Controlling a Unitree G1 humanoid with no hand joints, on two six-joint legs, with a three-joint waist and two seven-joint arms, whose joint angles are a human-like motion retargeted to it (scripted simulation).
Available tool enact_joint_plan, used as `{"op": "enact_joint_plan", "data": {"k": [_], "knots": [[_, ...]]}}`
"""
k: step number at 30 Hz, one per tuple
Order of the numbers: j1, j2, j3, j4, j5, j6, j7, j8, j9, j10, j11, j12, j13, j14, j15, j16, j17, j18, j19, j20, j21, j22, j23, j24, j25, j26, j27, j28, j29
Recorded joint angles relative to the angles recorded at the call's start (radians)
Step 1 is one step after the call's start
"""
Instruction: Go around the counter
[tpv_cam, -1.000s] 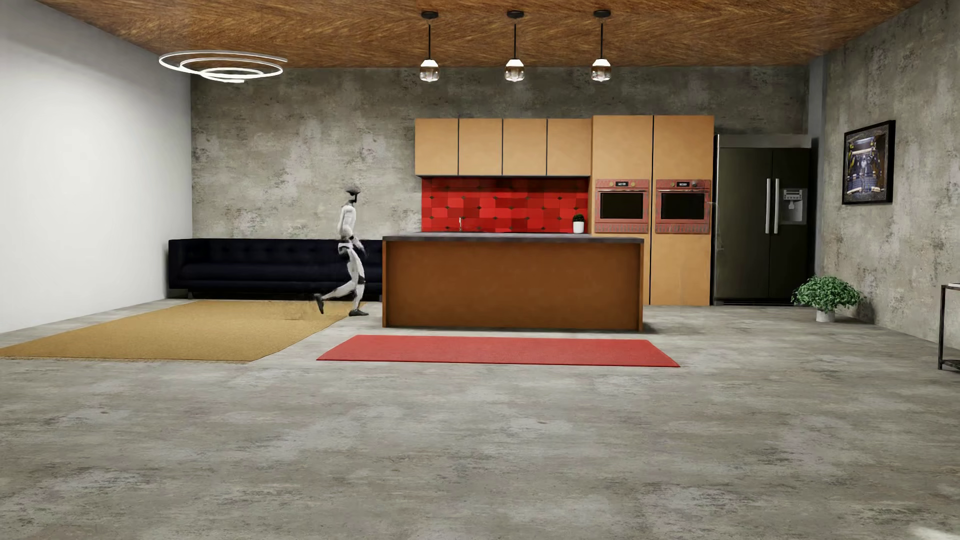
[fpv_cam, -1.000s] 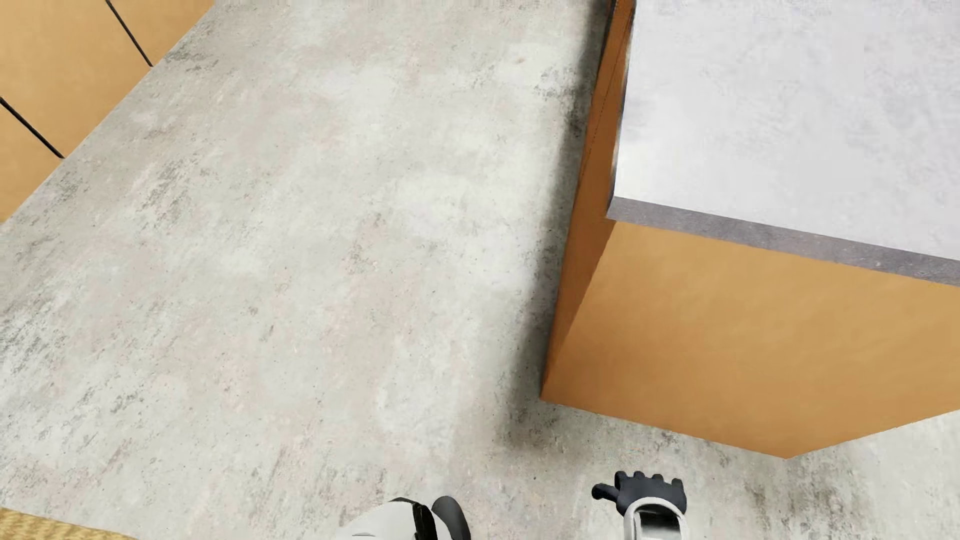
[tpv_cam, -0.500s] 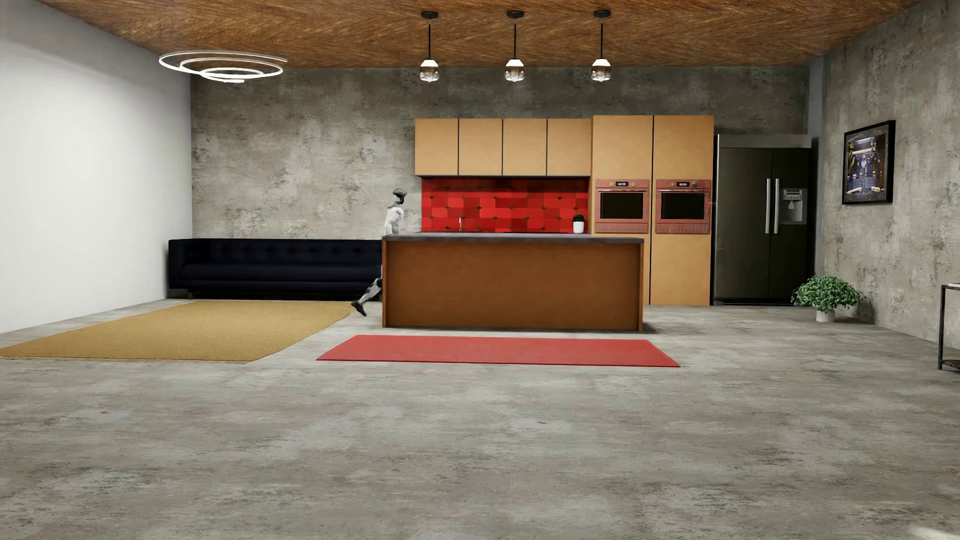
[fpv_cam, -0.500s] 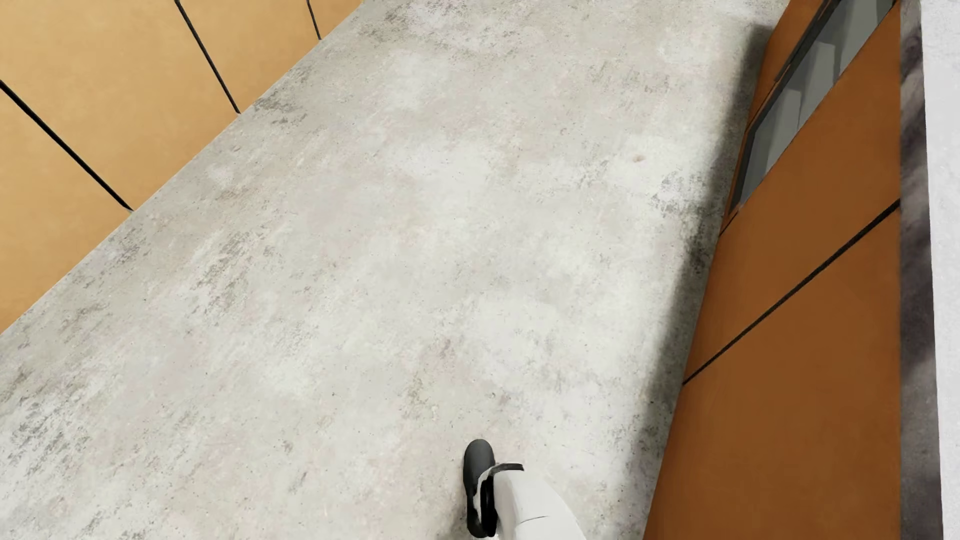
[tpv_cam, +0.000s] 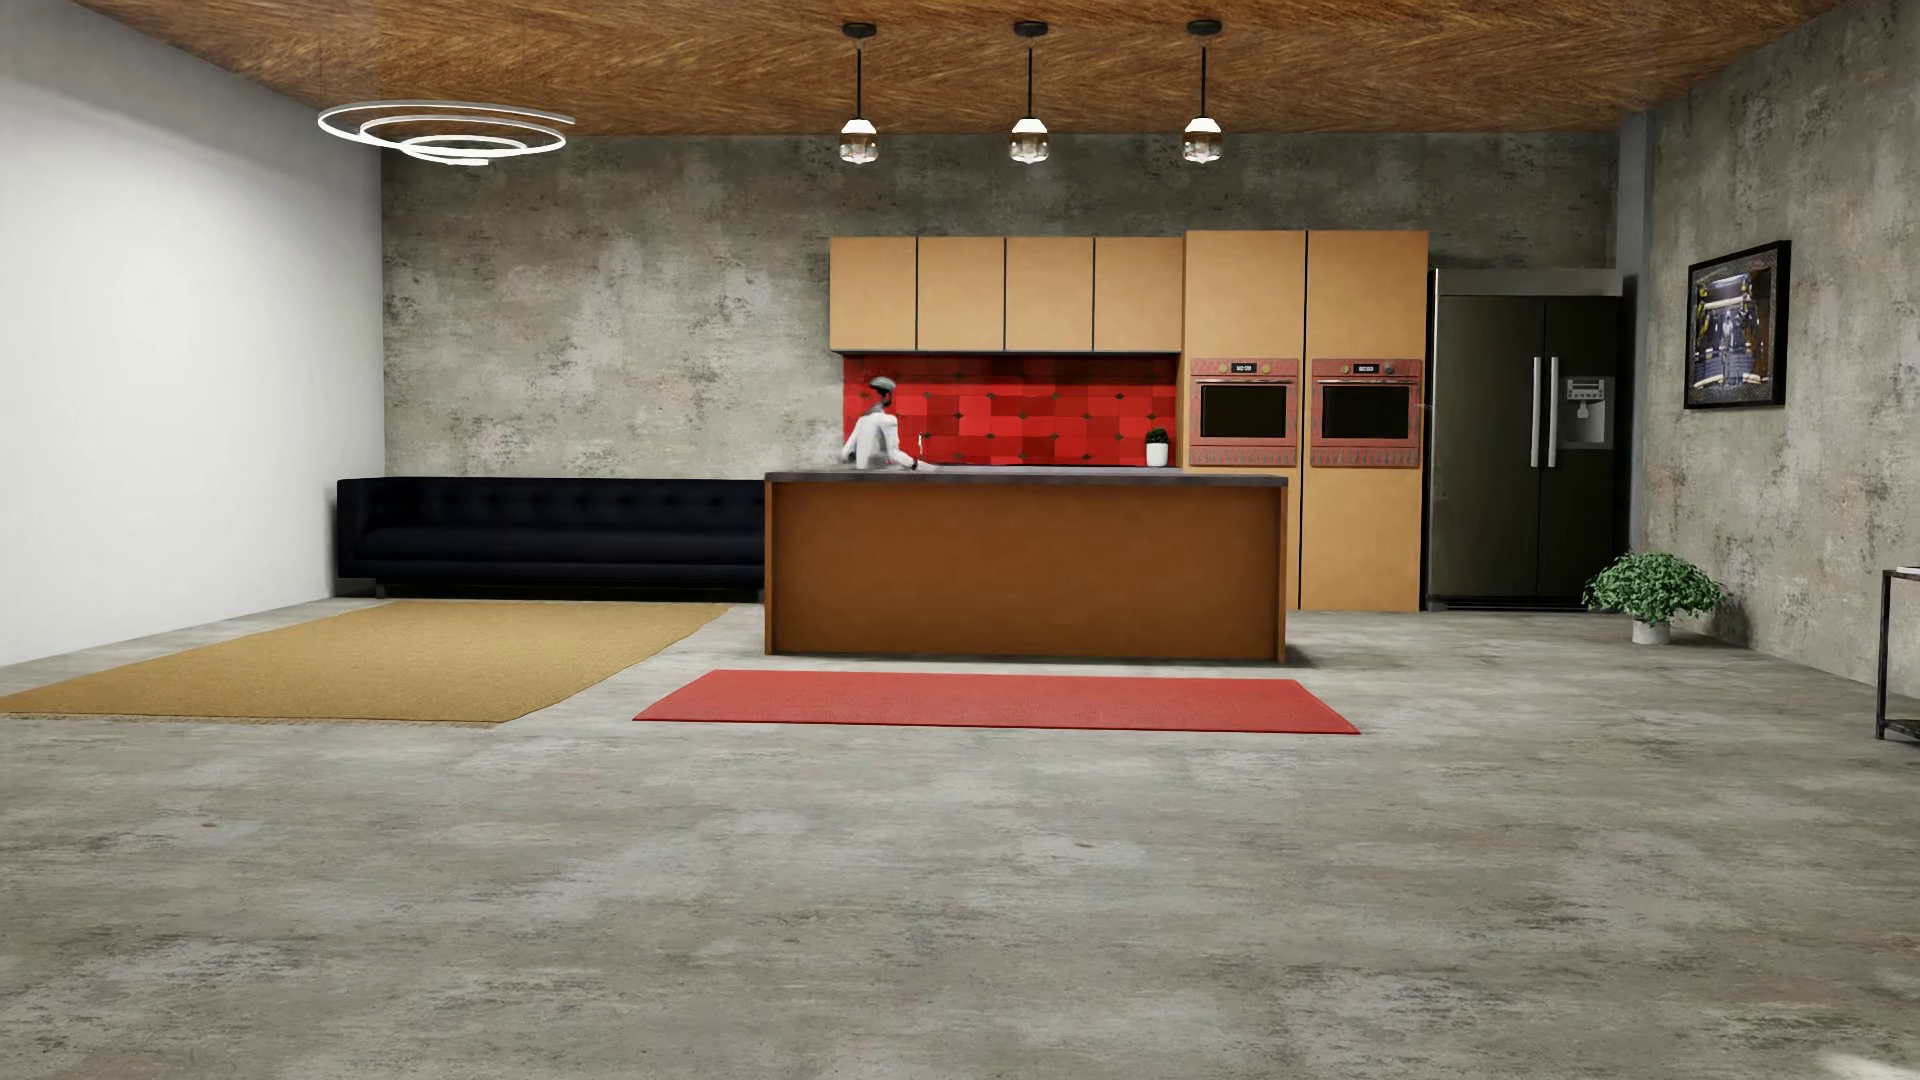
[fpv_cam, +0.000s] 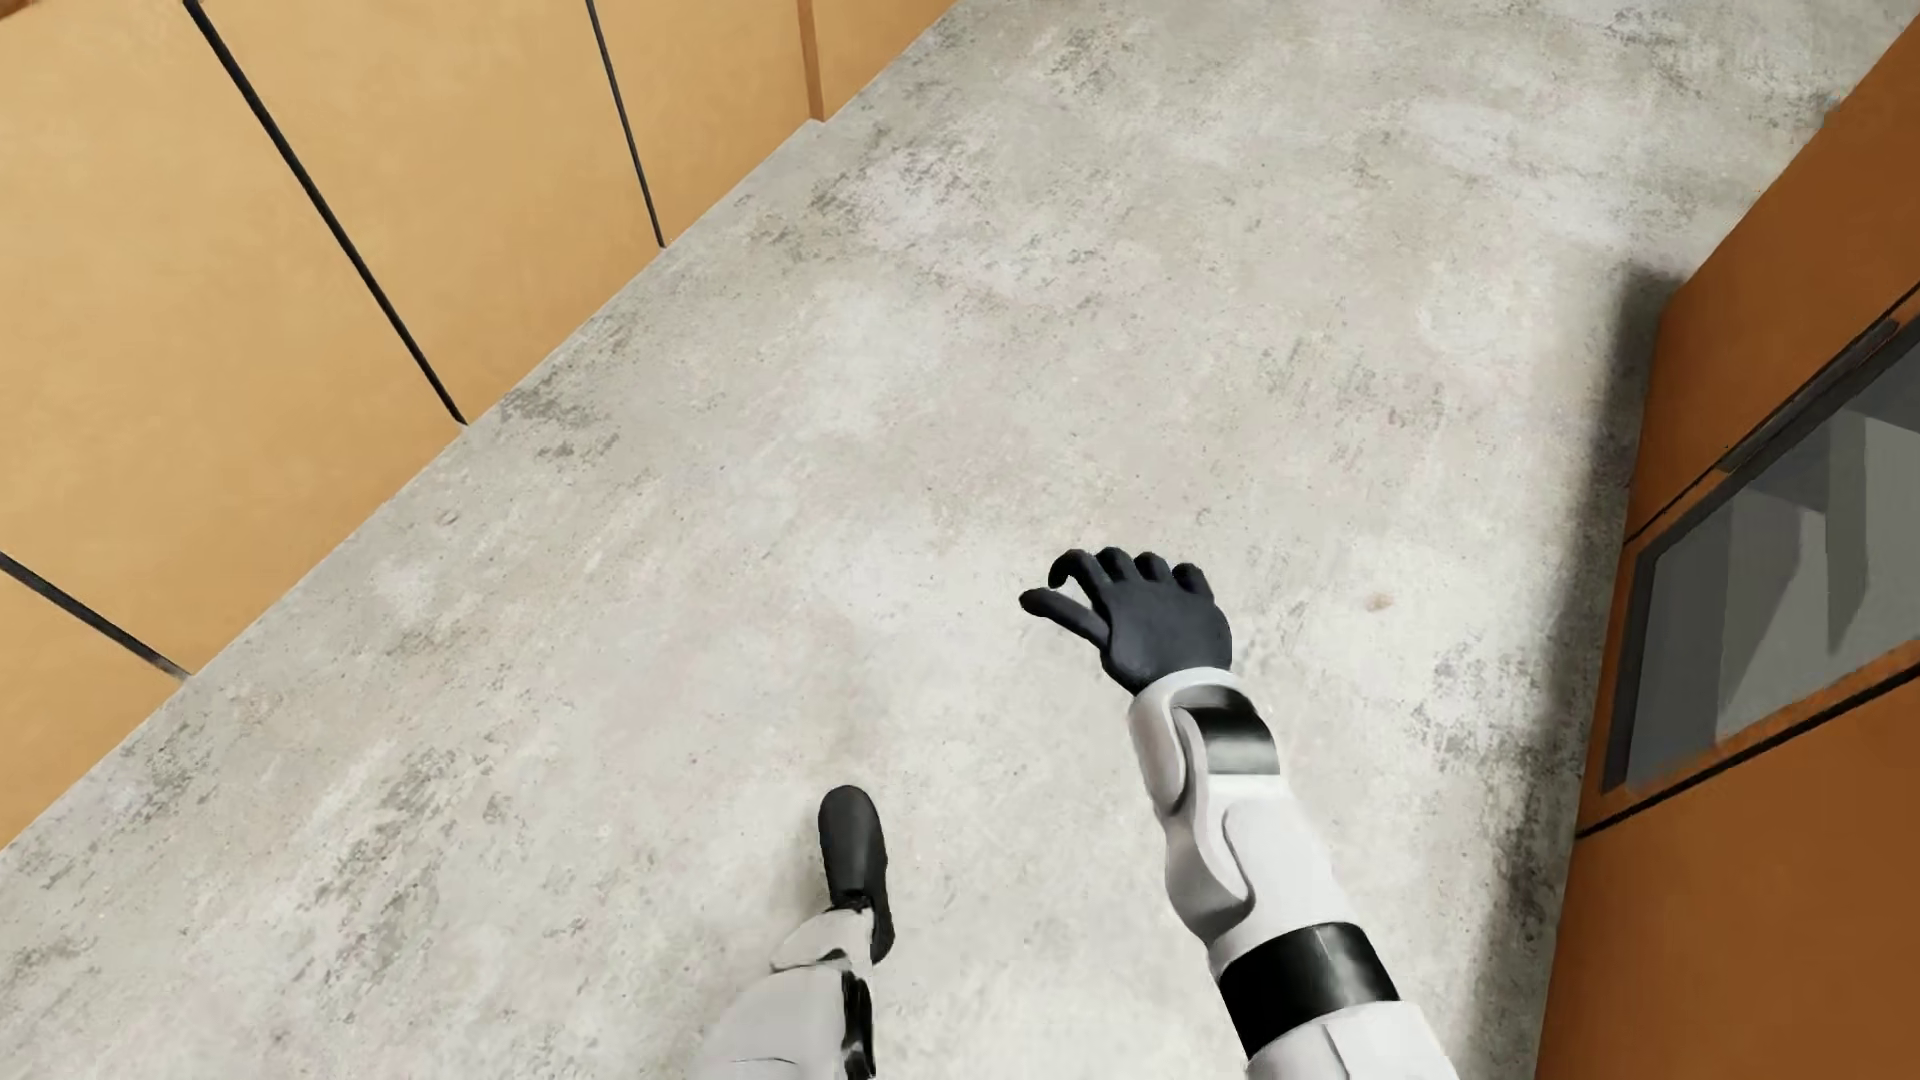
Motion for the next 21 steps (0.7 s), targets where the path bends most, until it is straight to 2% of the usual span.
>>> {"op": "enact_joint_plan", "data": {"k": [1, 2, 3, 4, 5, 6, 7, 8, 10, 11, 12, 13, 15, 16, 17, 18, 19, 20, 21], "knots": [[-0.004, 0.046, 0.001, -0.007, -0.010, -0.002, 0.057, -0.013, 0.000, 0.060, 0.020, -0.005, 0.017, 0.023, 0.021, 0.007, -0.008, 0.046, 0.011, -0.015, 0.002, 0.013, -0.063, 0.026, 0.037, -0.003, 0.003, -0.030, -0.002], [-0.010, 0.079, 0.010, -0.029, -0.033, -0.009, 0.041, -0.020, 0.000, 0.167, 0.061, -0.002, 0.044, 0.036, 0.066, 0.004, -0.009, 0.115, 0.015, -0.018, 0.004, 0.022, -0.101, 0.053, 0.082, -0.001, 0.007, -0.040, -0.001], [-0.005, 0.089, 0.018, -0.044, -0.065, -0.021, 0.047, -0.019, -0.001, 0.244, 0.141, 0.009, 0.072, 0.140, 0.153, -0.021, -0.019, 0.198, 0.031, 0.007, 0.021, 0.023, -0.112, 0.056, 0.082, 0.009, 0.023, -0.024, 0.001], [0.004, 0.062, 0.025, -0.033, -0.106, -0.037, 0.080, -0.035, 0.001, 0.353, 0.295, 0.022, 0.104, 0.178, 0.275, -0.054, -0.031, 0.202, 0.059, 0.043, 0.047, 0.030, -0.102, 0.043, 0.032, 0.017, 0.042, 0.009, -0.002], [0.006, -0.008, 0.030, -0.032, -0.154, -0.055, 0.102, -0.057, 0.004, 0.464, 0.526, 0.023, 0.144, 0.115, 0.360, -0.079, -0.039, 0.254, 0.181, 0.072, 0.069, 0.052, -0.076, 0.026, -0.057, 0.033, 0.074, 0.031, -0.016], [0.038, -0.100, 0.028, -0.039, -0.214, -0.075, 0.124, -0.066, 0.008, 0.534, 0.754, 0.011, 0.187, 0.034, 0.481, -0.097, -0.030, 0.254, 0.205, 0.092, 0.077, 0.086, -0.026, 0.012, -0.138, 0.062, 0.104, 0.028, -0.046], [0.092, -0.201, 0.019, -0.054, -0.263, -0.095, 0.140, -0.057, 0.010, 0.564, 0.940, -0.007, 0.230, -0.033, 0.470, -0.098, 0.005, 0.249, 0.177, 0.093, 0.052, 0.119, 0.045, 0.015, -0.151, 0.075, 0.125, 0.007, -0.070], [0.158, -0.314, 0.004, -0.076, -0.296, -0.112, 0.152, -0.042, 0.013, 0.559, 1.079, -0.031, 0.270, -0.082, 0.397, -0.087, 0.046, 0.244, 0.139, 0.072, -0.005, 0.145, 0.133, 0.053, -0.122, 0.082, 0.167, -0.004, -0.094], [0.306, -0.518, -0.035, -0.123, -0.320, -0.132, 0.138, -0.036, 0.014, 0.489, 1.180, -0.084, 0.355, -0.142, 0.366, -0.063, 0.122, 0.230, 0.111, 0.029, -0.192, 0.150, 0.311, 0.122, 0.040, 0.059, 0.255, -0.029, -0.119], [0.382, -0.603, -0.054, -0.147, -0.324, -0.135, 0.116, -0.044, 0.011, 0.437, 1.149, -0.101, 0.405, -0.160, 0.376, -0.056, 0.138, 0.223, 0.114, 0.014, -0.266, 0.118, 0.392, 0.129, 0.093, 0.037, 0.311, -0.035, -0.135], [0.449, -0.681, -0.071, -0.172, -0.336, -0.135, 0.089, -0.057, 0.006, 0.389, 1.074, -0.141, 0.468, -0.176, 0.354, -0.047, 0.130, 0.217, 0.105, -0.003, -0.312, 0.095, 0.433, 0.116, 0.124, 0.011, 0.346, -0.041, -0.108], [0.506, -0.746, -0.085, -0.193, -0.362, -0.132, 0.056, -0.082, 0.002, 0.353, 0.962, -0.191, 0.540, -0.196, 0.346, -0.030, 0.120, 0.213, 0.086, -0.025, -0.321, 0.077, 0.436, 0.101, 0.135, -0.023, 0.350, -0.047, -0.074], [0.611, -0.801, -0.106, -0.220, -0.436, -0.131, -0.007, -0.197, -0.006, 0.288, 0.588, -0.297, 0.702, -0.243, 0.350, 0.013, 0.098, 0.200, 0.061, -0.086, -0.285, 0.037, 0.412, 0.069, 0.124, -0.070, 0.310, -0.040, -0.028], [0.669, -0.787, -0.111, -0.235, -0.457, -0.134, -0.028, -0.279, -0.010, 0.251, 0.331, -0.344, 0.773, -0.264, 0.376, 0.032, 0.083, 0.191, 0.090, -0.115, -0.245, 0.026, 0.417, 0.058, 0.094, -0.081, 0.282, -0.034, -0.010], [0.733, -0.758, -0.114, -0.246, -0.428, -0.137, -0.041, -0.329, -0.012, 0.200, 0.044, -0.383, 0.823, -0.271, 0.387, 0.046, 0.071, 0.184, 0.103, -0.136, -0.207, 0.019, 0.435, 0.051, 0.057, -0.074, 0.260, -0.023, 0.030], [0.796, -0.775, -0.118, -0.251, -0.387, -0.138, -0.046, -0.313, -0.010, 0.170, -0.109, -0.408, 0.850, -0.282, 0.337, 0.054, 0.053, 0.178, 0.219, -0.144, -0.156, 0.015, 0.464, 0.041, -0.009, -0.066, 0.253, -0.014, 0.090], [0.847, -0.793, -0.119, -0.253, -0.346, -0.139, -0.041, -0.276, -0.009, 0.166, -0.160, -0.420, 0.860, -0.298, 0.296, 0.057, 0.037, 0.170, 0.261, -0.136, -0.115, 0.019, 0.486, 0.026, -0.072, -0.058, 0.237, -0.009, 0.154], [0.894, -0.799, -0.118, -0.254, -0.324, -0.138, -0.020, -0.299, -0.010, 0.192, -0.105, -0.416, 0.855, -0.298, 0.320, 0.057, 0.018, 0.156, 0.233, -0.115, -0.078, 0.030, 0.504, 0.007, -0.143, -0.042, 0.218, -0.011, 0.225], [0.931, -0.802, -0.123, -0.246, -0.300, -0.132, 0.001, -0.294, -0.011, 0.230, -0.006, -0.400, 0.843, -0.278, 0.347, 0.059, 0.013, 0.148, 0.176, -0.099, -0.077, 0.046, 0.494, 0.000, -0.190, -0.026, 0.211, -0.009, 0.257]]}}
